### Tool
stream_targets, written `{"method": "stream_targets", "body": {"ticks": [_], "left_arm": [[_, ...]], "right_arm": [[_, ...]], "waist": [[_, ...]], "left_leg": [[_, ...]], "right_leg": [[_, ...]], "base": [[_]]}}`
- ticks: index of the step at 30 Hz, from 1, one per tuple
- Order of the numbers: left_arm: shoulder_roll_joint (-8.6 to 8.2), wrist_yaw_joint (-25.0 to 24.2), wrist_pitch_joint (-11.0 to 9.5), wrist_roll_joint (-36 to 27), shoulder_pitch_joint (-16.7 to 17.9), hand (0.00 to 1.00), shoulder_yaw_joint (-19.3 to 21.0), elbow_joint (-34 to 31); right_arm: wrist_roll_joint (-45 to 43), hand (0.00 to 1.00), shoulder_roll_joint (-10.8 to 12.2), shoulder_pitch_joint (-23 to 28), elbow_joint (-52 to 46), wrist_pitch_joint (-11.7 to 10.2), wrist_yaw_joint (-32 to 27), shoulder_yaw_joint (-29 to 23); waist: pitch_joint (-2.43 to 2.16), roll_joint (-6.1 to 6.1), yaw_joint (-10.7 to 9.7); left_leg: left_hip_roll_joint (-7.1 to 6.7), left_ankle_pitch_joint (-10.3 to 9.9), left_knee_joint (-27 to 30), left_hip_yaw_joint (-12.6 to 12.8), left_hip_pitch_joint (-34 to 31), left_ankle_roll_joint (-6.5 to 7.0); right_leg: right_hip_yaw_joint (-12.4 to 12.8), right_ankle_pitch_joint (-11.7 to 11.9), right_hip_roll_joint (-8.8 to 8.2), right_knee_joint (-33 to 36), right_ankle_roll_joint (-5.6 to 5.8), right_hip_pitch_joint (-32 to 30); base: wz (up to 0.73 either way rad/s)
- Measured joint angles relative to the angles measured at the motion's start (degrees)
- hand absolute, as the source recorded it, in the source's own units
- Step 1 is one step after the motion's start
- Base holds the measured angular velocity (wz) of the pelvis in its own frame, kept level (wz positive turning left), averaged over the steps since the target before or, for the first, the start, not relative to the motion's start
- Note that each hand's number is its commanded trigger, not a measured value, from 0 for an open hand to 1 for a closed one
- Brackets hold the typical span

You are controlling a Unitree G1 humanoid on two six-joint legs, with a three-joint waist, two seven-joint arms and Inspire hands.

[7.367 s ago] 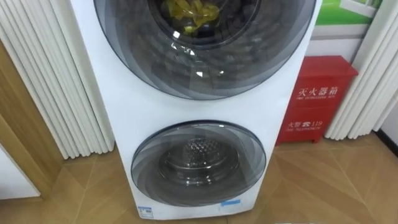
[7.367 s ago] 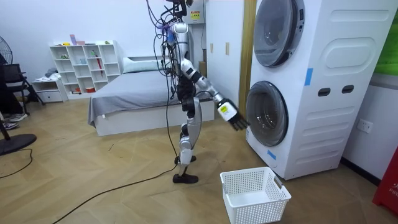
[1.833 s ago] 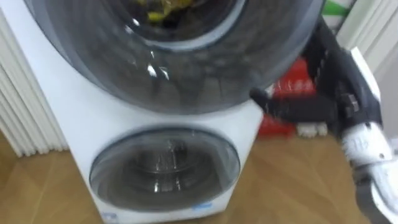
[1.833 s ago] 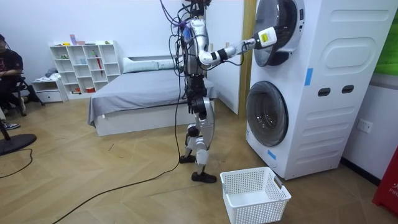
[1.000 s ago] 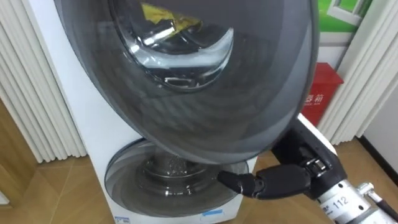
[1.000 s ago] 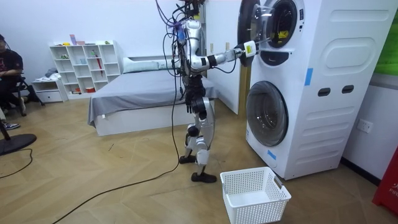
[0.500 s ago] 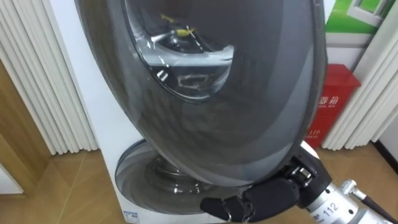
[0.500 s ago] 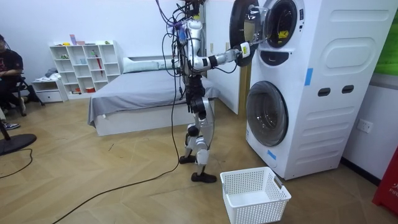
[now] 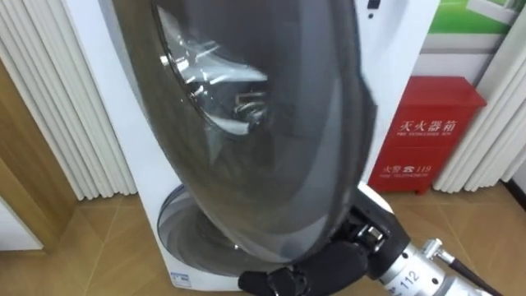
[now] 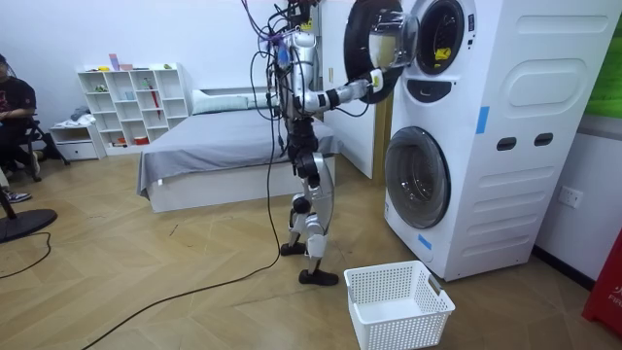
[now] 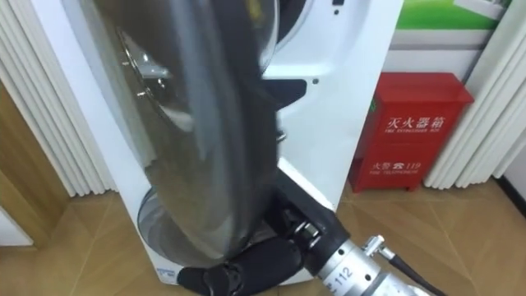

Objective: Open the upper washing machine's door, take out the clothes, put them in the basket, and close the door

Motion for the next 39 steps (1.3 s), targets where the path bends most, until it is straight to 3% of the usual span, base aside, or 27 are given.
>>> {"method": "stream_targets", "body": {"ticks": [5,10,14,21,29,33,39], "left_arm": [[0.04,0.0,0.0,0.1,-0.9,0.00,0.0,0.0],[0.22,0.0,0.0,0.6,-2.2,0.00,0.0,0.0],[0.37,0.0,0.1,0.7,-3.2,0.00,0.0,0.0],[0.14,0.3,0.3,0.7,-3.7,0.00,0.0,0.0],[0.10,0.6,0.9,0.4,-4.4,0.00,0.0,-1.6],[0.00,0.6,1.5,0.4,-4.5,0.00,0.1,-2.6],[-0.06,0.6,1.5,-0.3,-4.4,0.00,0.1,-3.0]], "right_arm": [[-1.9,0.00,-0.1,-2.7,0.0,0.9,0.2,4.5],[-3.1,0.00,0.3,-9.1,1.0,2.1,1.3,10.2],[-3.1,0.00,2.4,-14.1,1.5,2.0,3.6,15.3],[-2.9,0.00,3.8,-17.1,3.6,2.0,4.1,16.0],[-3.2,0.00,4.4,-21.8,9.2,3.1,2.3,20.2],[-3.7,0.00,4.6,-21.8,9.4,4.3,2.0,20.2],[-3.8,0.00,4.5,-21.8,10.2,4.3,-1.0,20.1]], "waist": [[-0.02,-0.16,0.9],[-0.07,-0.52,4.1],[-0.12,-1.09,6.2],[0.21,-1.22,7.3],[0.42,-1.33,8.8],[0.46,-1.28,9.4],[0.49,-1.27,9.8]], "left_leg": [[0.03,0.1,0.7,-0.2,-0.7,-0.12],[-0.22,0.3,0.7,-1.3,-1.4,-0.15],[-0.62,0.5,0.6,-2.5,-1.5,0.07],[-2.06,1.0,-1.1,-3.5,-1.3,0.91],[-2.15,1.1,-1.5,-3.4,-1.3,1.01],[-2.17,1.1,-1.6,-3.3,-1.3,1.01],[-2.20,1.1,-1.8,-2.6,-1.3,1.01]], "right_leg": [[-0.9,0.2,-0.24,0.0,-0.21,0.0],[-1.8,0.2,-0.57,-0.1,-0.18,-0.1],[-3.8,0.2,-1.34,-0.2,-0.26,1.0],[-4.8,-0.4,-2.51,-0.3,0.92,1.8],[-5.1,-0.4,-2.48,-1.9,1.42,2.6],[-5.4,-0.6,-2.52,-2.3,1.75,3.0],[-5.4,-0.7,-2.61,-2.4,1.87,3.0]], "base": [[0.10],[0.15],[0.29],[0.20],[0.08],[0.05],[0.00]]}}
